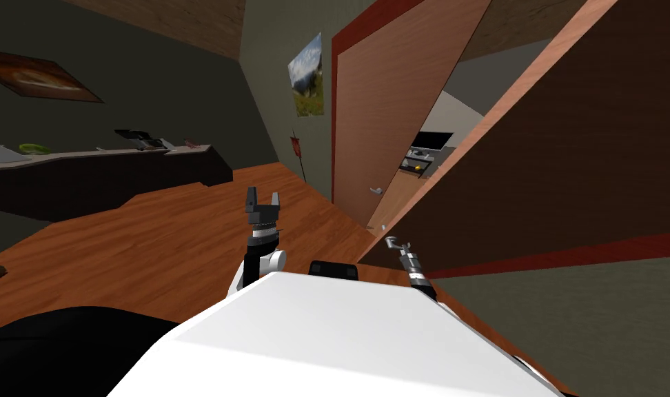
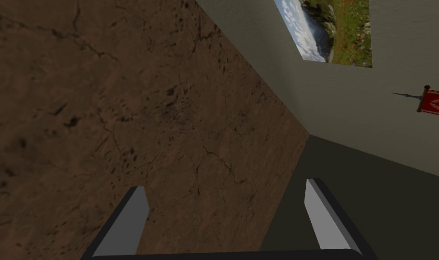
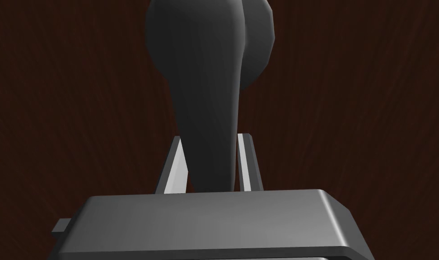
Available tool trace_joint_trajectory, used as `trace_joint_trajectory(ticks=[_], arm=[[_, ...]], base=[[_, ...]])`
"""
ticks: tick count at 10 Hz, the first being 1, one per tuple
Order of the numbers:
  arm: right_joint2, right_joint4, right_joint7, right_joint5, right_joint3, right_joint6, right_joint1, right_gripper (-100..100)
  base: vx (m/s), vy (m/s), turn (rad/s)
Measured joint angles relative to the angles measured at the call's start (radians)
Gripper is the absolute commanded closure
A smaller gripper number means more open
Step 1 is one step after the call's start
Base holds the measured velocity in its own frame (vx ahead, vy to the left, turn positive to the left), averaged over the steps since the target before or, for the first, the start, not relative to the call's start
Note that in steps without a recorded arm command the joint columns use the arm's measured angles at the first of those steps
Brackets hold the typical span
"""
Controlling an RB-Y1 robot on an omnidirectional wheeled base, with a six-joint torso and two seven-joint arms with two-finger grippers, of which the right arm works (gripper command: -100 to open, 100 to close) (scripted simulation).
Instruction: Pull the door open
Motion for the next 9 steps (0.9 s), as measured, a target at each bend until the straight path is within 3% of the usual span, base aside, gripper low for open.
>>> trace_joint_trajectory(ticks=[3,4,6,9], arm=[[-0.011,0.005,-0.015,0.005,0.018,-0.043,0.031,100],[-0.017,0.030,-0.023,0.007,0.024,-0.070,0.030,100],[-0.029,-0.039,-0.028,0.006,0.032,-0.067,0.084,100],[-0.028,-0.006,-0.032,0.009,0.037,-0.082,0.075,100]], base=[[-0.147,-0.037,0.111],[-0.201,-0.050,0.165],[-0.116,-0.041,0.033],[-0.048,-0.008,0.034]])
